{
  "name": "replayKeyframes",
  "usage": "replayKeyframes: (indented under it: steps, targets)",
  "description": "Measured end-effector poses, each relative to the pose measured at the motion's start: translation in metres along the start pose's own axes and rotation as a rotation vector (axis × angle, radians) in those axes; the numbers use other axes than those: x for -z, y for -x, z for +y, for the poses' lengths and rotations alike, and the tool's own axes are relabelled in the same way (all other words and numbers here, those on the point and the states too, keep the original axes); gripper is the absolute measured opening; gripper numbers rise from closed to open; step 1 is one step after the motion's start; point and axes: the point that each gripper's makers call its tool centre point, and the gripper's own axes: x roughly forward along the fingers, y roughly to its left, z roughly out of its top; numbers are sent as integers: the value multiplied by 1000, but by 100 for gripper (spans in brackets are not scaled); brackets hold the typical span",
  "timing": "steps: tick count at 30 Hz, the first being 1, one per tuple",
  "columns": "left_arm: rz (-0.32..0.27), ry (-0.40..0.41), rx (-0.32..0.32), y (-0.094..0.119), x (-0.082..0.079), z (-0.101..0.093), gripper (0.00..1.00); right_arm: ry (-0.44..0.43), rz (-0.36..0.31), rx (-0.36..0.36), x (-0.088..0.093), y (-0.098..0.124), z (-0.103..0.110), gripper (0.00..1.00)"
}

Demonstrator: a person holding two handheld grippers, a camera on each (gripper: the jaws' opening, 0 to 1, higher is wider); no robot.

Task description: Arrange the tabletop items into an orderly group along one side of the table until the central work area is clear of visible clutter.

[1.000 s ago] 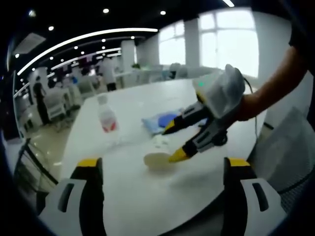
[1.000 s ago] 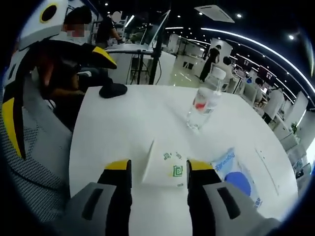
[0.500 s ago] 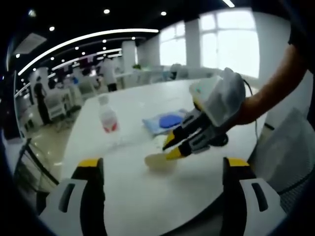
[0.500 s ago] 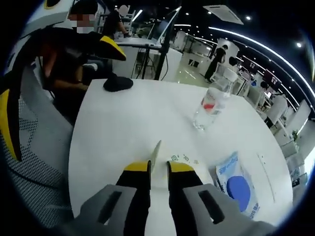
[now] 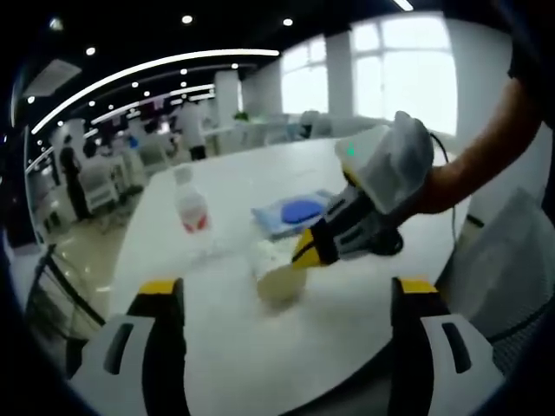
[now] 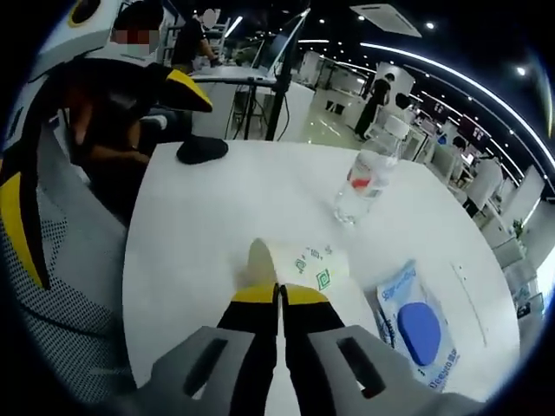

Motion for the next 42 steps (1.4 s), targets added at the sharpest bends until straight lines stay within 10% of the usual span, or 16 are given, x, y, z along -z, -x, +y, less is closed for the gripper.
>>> replayKeyframes:
  steps: [27, 42]
  targets:
    - [43, -60, 9, 0, 8, -2, 78, -487, -32, -201, -15, 37, 36, 0]
    - [71, -89, 27, 1, 12, -6, 47, -540, -60, -272, -35, 63, 53, 0]
